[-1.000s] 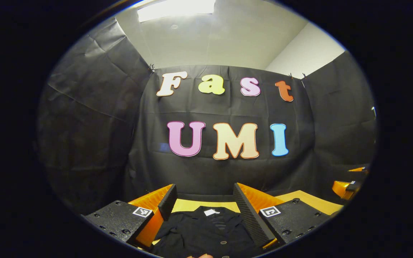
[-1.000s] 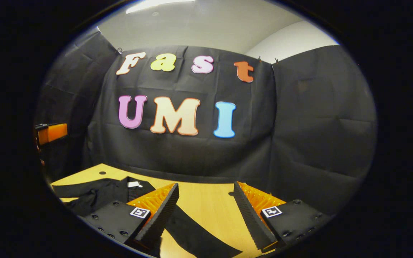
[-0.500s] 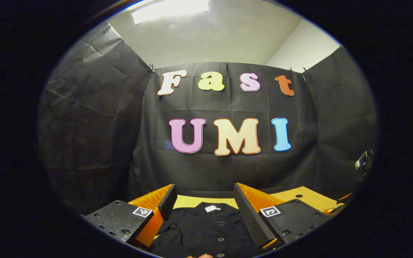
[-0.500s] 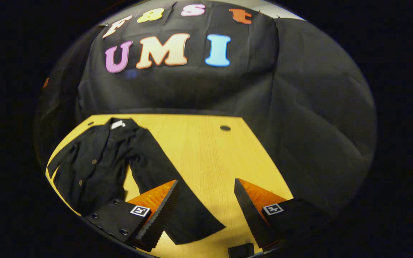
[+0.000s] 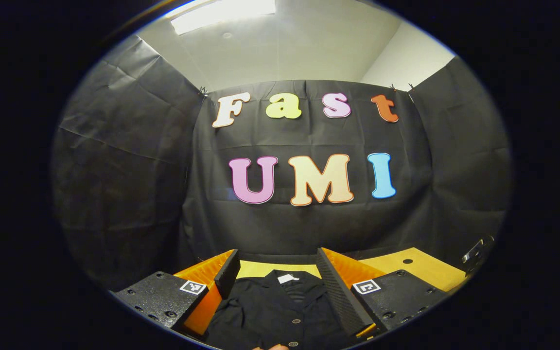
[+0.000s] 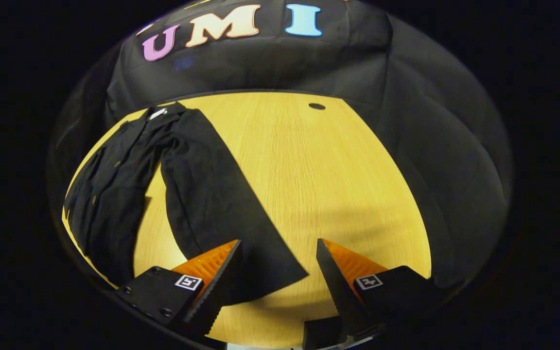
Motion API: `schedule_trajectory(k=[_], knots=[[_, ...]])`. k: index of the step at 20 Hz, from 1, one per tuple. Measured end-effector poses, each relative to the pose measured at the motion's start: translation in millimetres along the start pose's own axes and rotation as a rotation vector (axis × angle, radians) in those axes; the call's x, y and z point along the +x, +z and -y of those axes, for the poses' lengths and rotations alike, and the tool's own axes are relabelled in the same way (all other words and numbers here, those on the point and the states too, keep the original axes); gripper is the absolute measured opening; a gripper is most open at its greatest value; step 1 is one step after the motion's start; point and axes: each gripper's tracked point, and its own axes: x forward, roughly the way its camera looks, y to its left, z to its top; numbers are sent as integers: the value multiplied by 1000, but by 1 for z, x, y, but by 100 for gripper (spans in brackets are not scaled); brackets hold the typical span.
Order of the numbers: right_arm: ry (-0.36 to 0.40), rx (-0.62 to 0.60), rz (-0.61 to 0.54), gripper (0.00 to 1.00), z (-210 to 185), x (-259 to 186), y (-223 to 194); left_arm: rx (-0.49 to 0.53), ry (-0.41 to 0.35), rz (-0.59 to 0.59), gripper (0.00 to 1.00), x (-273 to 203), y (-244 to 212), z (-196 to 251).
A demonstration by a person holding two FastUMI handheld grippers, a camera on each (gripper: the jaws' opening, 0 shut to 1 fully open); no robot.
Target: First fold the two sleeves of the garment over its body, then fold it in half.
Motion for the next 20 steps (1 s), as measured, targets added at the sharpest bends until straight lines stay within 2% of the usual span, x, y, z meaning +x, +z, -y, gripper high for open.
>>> schedule_trajectory(k=[2, 4, 5, 6, 7, 9, 10, 13, 20], knots=[[28, -16, -68, 100, -9, 4, -11, 4, 3, -5, 92, -3, -1, 1], [71, 3, -61, 95, -20, 11, -7, 14, 12, -8, 92, -5, -3, -2], [88, -5, -55, 80, -22, 8, -8, 17, 17, -10, 93, -5, -3, -4], [111, -21, -45, 79, -28, 8, -8, 18, 20, -12, 92, -6, -4, -6], [134, -23, -33, 56, -37, 11, -7, 18, 21, -12, 93, -5, -4, -8], [111, 8, -27, 11, -39, 7, -4, 22, 27, -8, 92, -5, -4, -15], [112, 39, -17, 5, -41, 11, 0, 21, 32, -2, 93, -3, -2, -21], [124, 126, 173, 4, -50, -15, 50, 16, 31, -8, 92, 3, -7, -35], [193, 121, 417, 4, -109, -81, 159, -3, 58, -9, 92, 18, -11, -86]])
